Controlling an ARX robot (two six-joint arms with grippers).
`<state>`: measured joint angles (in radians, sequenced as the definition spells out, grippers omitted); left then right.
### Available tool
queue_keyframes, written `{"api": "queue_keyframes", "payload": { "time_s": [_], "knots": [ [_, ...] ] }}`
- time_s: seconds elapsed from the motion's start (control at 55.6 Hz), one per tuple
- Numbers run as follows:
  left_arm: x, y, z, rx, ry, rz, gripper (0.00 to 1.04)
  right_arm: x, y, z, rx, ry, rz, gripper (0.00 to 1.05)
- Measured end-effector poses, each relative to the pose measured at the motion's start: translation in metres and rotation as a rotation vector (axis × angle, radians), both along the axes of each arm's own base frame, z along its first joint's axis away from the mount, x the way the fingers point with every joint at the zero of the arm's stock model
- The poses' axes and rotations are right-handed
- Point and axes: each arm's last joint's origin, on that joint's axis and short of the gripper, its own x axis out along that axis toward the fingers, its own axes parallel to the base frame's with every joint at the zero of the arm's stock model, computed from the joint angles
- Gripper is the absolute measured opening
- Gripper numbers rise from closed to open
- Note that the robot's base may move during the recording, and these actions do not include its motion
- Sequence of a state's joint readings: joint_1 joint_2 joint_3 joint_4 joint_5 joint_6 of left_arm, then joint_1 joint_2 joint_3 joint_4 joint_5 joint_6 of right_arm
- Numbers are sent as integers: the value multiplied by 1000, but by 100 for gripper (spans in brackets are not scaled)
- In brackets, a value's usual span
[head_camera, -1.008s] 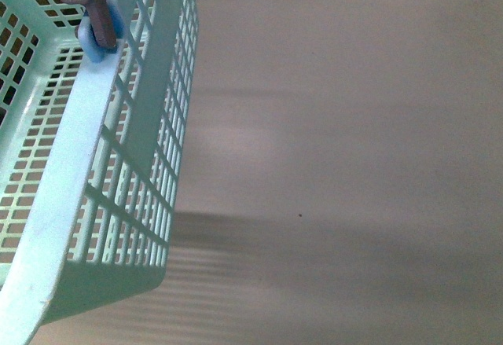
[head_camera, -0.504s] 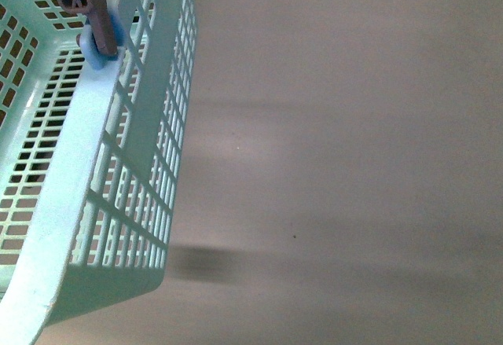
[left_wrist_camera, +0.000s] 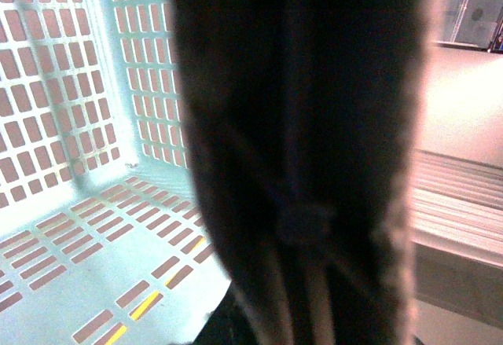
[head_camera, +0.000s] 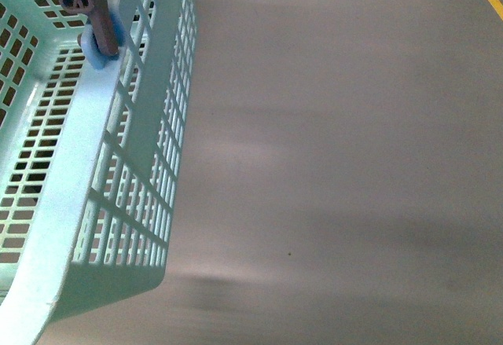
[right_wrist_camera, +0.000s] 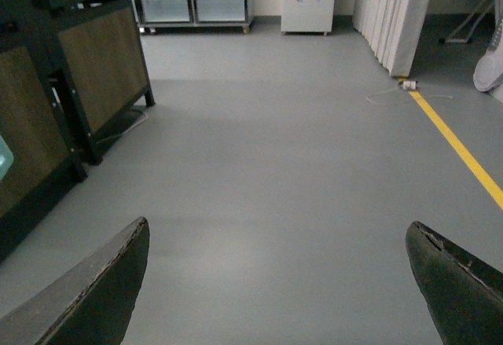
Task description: Pick lemon and mango into basket
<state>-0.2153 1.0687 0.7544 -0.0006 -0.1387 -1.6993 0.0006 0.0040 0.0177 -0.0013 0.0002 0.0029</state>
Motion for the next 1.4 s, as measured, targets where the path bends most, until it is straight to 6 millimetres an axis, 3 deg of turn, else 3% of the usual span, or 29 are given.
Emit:
{"api": "queue_keyframes", "payload": {
  "time_s": [1.404],
  "knots": [
    [0, 0, 0, 0, 0, 0, 5, 0, 0, 0, 0, 0, 0, 96]
  ]
}}
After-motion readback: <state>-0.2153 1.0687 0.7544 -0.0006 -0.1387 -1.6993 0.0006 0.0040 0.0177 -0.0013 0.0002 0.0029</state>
